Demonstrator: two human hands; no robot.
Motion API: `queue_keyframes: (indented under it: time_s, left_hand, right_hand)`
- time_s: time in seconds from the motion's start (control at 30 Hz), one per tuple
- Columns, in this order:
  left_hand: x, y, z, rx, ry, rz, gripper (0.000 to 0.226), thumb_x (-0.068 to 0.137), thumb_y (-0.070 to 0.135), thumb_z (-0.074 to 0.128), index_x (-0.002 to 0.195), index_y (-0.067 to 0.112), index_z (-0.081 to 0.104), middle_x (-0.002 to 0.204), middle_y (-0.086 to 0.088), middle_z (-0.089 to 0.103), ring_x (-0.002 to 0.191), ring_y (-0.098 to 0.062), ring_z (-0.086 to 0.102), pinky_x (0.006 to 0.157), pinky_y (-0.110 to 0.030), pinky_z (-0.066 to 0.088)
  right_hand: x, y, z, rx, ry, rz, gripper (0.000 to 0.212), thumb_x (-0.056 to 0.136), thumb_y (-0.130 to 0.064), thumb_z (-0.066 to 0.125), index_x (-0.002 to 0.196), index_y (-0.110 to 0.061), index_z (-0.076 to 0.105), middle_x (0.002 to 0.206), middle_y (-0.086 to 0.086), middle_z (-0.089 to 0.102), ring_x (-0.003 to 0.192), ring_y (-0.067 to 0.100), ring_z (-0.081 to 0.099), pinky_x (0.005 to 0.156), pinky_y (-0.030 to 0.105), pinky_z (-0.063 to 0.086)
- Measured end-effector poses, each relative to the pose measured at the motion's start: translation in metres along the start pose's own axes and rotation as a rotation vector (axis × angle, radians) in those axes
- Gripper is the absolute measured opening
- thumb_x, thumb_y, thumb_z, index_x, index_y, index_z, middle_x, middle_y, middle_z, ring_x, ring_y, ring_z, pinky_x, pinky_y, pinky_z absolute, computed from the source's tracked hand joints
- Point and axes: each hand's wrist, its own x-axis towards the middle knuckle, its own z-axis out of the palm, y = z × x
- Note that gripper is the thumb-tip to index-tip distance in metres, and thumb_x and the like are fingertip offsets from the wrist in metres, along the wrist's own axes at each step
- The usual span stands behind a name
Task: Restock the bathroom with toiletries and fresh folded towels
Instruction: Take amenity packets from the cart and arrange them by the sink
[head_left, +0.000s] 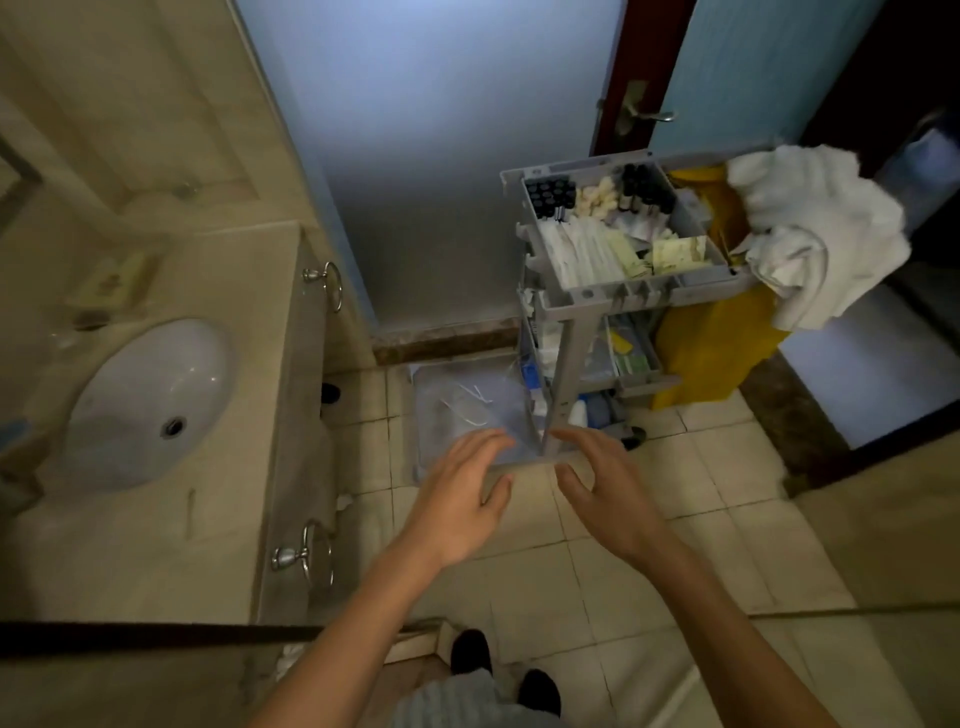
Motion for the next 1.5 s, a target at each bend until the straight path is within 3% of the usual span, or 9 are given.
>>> queue_keyframes:
  time_s: [0.3, 0.53, 0.73, 0.93, 1.03, 1.1, 1.27, 1.4, 1.5]
  left_hand:
    - [0.042, 0.004, -0.011, -0.046, -0.002, 0.121, 0.039, 0.098, 0.025, 0.055, 0.137, 0.026, 0.050, 0.144, 0.007, 0.047, 0.136, -0.009, 0.039, 0.114, -0.039, 0.035]
    - [0.079, 0.008, -0.008, -0.081, 0.051, 0.064, 0.041, 0.100, 0.026, 0.053, 0.140, 0.027, 0.048, 0.148, 0.010, 0.042, 0.136, -0.001, 0.032, 0.115, -0.026, 0.027]
    - [0.136, 0.012, 0.013, -0.059, 0.049, 0.039, 0.042, 0.101, 0.028, 0.051, 0.142, 0.027, 0.046, 0.151, 0.010, 0.041, 0.142, -0.008, 0.030, 0.120, -0.038, 0.026]
    - [0.215, 0.031, 0.043, -0.033, 0.104, 0.037, 0.040, 0.099, 0.024, 0.055, 0.139, 0.025, 0.050, 0.146, 0.010, 0.045, 0.133, 0.001, 0.031, 0.117, -0.033, 0.030]
    - [0.250, 0.041, 0.056, -0.018, 0.093, 0.036, 0.041, 0.098, 0.025, 0.056, 0.139, 0.025, 0.050, 0.146, 0.008, 0.046, 0.136, -0.005, 0.036, 0.116, -0.036, 0.033]
    - [0.269, 0.046, 0.062, -0.005, 0.080, 0.032, 0.042, 0.098, 0.025, 0.056, 0.139, 0.027, 0.049, 0.146, 0.009, 0.045, 0.137, -0.006, 0.036, 0.116, -0.036, 0.034]
    - [0.307, 0.052, 0.067, 0.010, 0.087, -0.005, 0.044, 0.098, 0.027, 0.056, 0.141, 0.034, 0.044, 0.138, 0.024, 0.037, 0.130, 0.009, 0.027, 0.114, -0.023, 0.027]
    - [0.342, 0.040, 0.068, 0.040, 0.056, -0.033, 0.043, 0.098, 0.026, 0.056, 0.141, 0.028, 0.047, 0.146, 0.011, 0.045, 0.137, -0.003, 0.034, 0.112, -0.019, 0.024]
    - [0.369, 0.028, 0.068, 0.006, 0.045, -0.005, 0.040, 0.098, 0.025, 0.056, 0.137, 0.025, 0.051, 0.144, 0.007, 0.048, 0.135, -0.007, 0.038, 0.115, -0.030, 0.033]
  right_hand:
    - [0.024, -0.003, -0.021, -0.069, 0.139, 0.062, 0.037, 0.096, -0.021, 0.057, 0.133, -0.023, 0.054, 0.127, -0.006, 0.056, 0.116, 0.011, 0.048, 0.098, 0.033, 0.045]
    - [0.066, 0.011, -0.038, -0.054, 0.112, 0.061, 0.038, 0.096, -0.033, 0.053, 0.134, -0.030, 0.051, 0.130, -0.012, 0.054, 0.122, 0.013, 0.047, 0.102, 0.039, 0.043]
    - [0.113, 0.051, -0.064, -0.048, 0.112, 0.052, 0.039, 0.099, -0.029, 0.054, 0.137, -0.028, 0.049, 0.135, -0.010, 0.051, 0.127, 0.010, 0.042, 0.106, 0.030, 0.036]
    - [0.169, 0.111, -0.103, 0.004, 0.089, 0.010, 0.039, 0.098, -0.025, 0.054, 0.137, -0.028, 0.050, 0.137, -0.012, 0.048, 0.128, 0.005, 0.038, 0.106, 0.026, 0.033]
    - [0.195, 0.134, -0.122, 0.011, 0.064, -0.003, 0.039, 0.099, -0.023, 0.053, 0.138, -0.027, 0.050, 0.136, -0.012, 0.047, 0.124, -0.001, 0.035, 0.105, 0.021, 0.028]
    - [0.212, 0.147, -0.133, 0.008, 0.049, -0.010, 0.039, 0.098, -0.021, 0.055, 0.137, -0.025, 0.052, 0.135, -0.008, 0.050, 0.126, 0.005, 0.038, 0.103, 0.022, 0.030]
    - [0.252, 0.166, -0.149, 0.048, 0.028, -0.042, 0.040, 0.098, -0.027, 0.055, 0.138, -0.029, 0.049, 0.136, -0.009, 0.049, 0.130, 0.010, 0.041, 0.109, 0.033, 0.034]
    - [0.287, 0.176, -0.151, 0.042, 0.008, -0.019, 0.040, 0.099, -0.027, 0.054, 0.139, -0.028, 0.049, 0.134, -0.012, 0.049, 0.124, 0.003, 0.041, 0.104, 0.026, 0.034]
    - [0.313, 0.182, -0.148, 0.037, 0.000, 0.006, 0.039, 0.098, -0.026, 0.054, 0.137, -0.026, 0.050, 0.133, -0.007, 0.052, 0.124, 0.009, 0.044, 0.105, 0.032, 0.038]
